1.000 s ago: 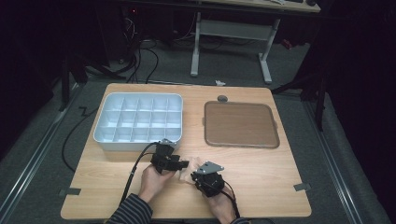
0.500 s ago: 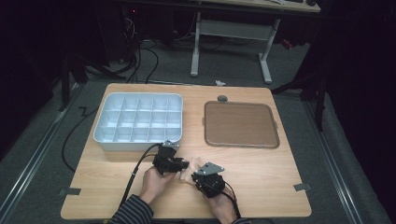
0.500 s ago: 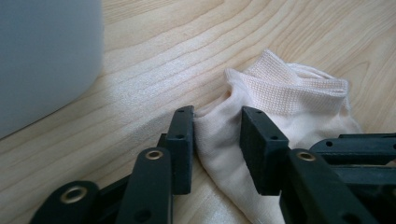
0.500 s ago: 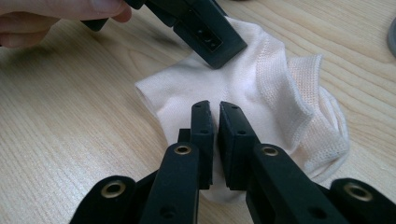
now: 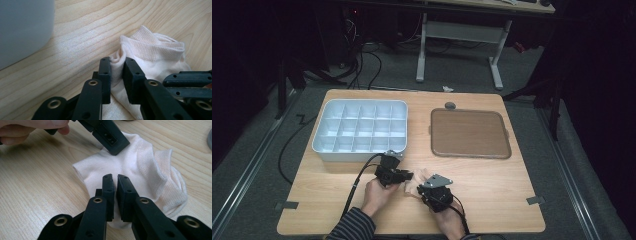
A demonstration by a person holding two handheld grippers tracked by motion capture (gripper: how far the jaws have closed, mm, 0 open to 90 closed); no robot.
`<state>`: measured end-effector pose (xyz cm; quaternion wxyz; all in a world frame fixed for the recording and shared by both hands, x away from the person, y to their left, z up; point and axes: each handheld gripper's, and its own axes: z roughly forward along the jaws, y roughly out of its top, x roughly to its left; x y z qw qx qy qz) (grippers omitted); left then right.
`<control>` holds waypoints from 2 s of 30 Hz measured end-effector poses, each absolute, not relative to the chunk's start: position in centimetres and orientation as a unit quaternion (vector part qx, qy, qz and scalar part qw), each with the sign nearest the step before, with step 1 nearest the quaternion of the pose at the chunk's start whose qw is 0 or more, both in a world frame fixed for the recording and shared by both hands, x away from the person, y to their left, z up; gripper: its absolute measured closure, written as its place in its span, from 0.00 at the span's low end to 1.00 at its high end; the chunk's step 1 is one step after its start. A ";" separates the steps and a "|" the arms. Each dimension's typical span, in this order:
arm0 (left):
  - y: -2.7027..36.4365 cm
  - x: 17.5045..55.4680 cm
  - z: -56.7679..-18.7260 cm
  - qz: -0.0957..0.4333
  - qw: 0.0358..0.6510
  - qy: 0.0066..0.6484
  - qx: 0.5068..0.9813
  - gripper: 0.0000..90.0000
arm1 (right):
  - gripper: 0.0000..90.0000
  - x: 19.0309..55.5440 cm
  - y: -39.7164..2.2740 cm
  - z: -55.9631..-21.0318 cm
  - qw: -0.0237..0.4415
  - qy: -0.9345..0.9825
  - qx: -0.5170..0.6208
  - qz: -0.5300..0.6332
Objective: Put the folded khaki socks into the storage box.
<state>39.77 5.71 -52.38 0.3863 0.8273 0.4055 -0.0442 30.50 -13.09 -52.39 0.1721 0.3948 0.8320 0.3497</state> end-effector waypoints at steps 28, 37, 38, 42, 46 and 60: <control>8.5 38.8 -50.7 -0.051 0.442 0.384 0.809 0.94 | 0.96 30.9 -11.8 -52.2 0.158 0.843 0.381 0.346; 9.5 38.8 -50.9 -0.053 0.437 0.387 0.810 0.95 | 0.97 30.9 -11.2 -51.1 0.158 0.840 0.367 0.367; 9.6 38.9 -50.9 -0.054 0.438 0.388 0.809 0.95 | 0.97 31.1 -11.2 -50.8 0.159 0.838 0.368 0.370; 9.7 38.9 -50.9 -0.056 0.436 0.387 0.810 0.95 | 0.97 32.3 -11.3 -49.8 0.164 0.832 0.376 0.375; 9.7 38.9 -50.8 -0.057 0.434 0.387 0.811 0.95 | 0.97 33.0 -11.5 -48.8 0.159 0.827 0.378 0.386; 9.8 39.0 -50.8 -0.062 0.434 0.384 0.813 0.95 | 1.00 33.9 -11.3 -49.4 0.161 0.833 0.383 0.364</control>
